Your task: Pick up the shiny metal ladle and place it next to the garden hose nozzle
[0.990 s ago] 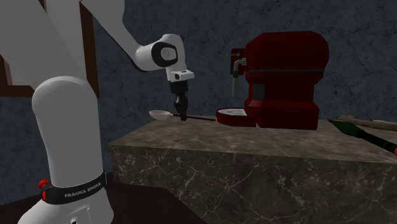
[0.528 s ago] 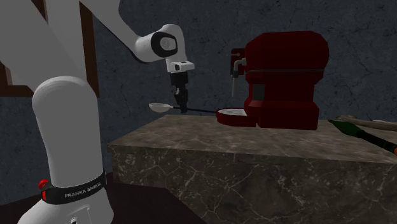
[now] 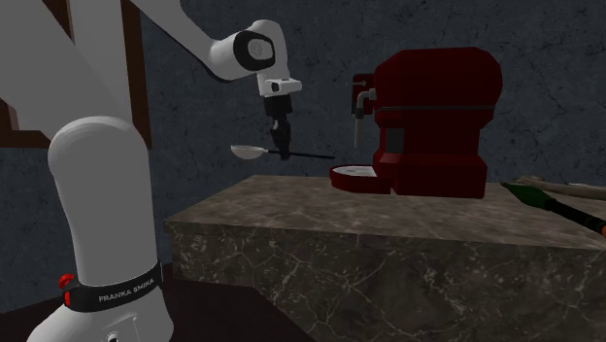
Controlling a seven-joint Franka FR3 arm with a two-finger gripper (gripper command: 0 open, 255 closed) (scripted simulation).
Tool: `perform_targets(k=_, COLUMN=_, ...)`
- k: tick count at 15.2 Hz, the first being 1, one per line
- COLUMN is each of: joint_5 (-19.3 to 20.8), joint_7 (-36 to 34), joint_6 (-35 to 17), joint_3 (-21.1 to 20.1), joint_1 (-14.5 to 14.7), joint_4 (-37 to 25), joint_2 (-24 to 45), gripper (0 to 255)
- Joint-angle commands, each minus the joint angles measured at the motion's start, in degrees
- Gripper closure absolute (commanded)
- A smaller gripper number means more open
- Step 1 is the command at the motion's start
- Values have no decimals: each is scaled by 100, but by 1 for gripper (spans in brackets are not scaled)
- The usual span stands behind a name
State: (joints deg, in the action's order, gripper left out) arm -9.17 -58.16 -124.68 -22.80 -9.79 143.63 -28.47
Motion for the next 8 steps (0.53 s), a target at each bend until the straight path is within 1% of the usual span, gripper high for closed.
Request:
perform_targets(k=1, joint_5=125, joint_7=198, joint_6=-63, joint_3=141, joint_1=-157, joint_4=-156, joint_2=235, gripper=255)
perform_targets(k=8, joint_5=517, joint_7=876, joint_6=-217, joint_3=616, joint_1=-661, joint_4=-891, joint_2=1168, gripper=255)
